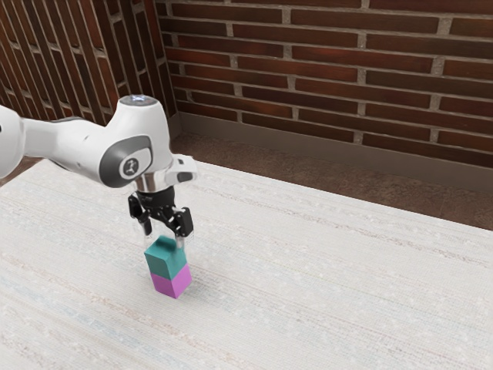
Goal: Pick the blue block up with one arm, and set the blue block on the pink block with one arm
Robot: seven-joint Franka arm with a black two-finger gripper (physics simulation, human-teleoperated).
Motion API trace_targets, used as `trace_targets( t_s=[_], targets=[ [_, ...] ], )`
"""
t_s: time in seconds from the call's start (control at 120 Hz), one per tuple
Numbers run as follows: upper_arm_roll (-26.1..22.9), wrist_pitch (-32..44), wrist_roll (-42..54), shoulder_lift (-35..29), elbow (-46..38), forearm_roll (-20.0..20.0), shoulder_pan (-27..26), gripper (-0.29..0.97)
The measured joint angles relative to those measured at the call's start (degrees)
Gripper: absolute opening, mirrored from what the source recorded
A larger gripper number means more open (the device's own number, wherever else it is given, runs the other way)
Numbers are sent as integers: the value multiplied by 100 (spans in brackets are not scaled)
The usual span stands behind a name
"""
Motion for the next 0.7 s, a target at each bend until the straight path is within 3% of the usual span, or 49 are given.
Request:
trace_targets(
  t_s=[0.242, 0.7],
  targets=[
    [-146, -866, -13, -297, 997, 7, 131, 67],
    [-153, -1622, 171, -305, 1322, -123, -49, 68]
  ],
)
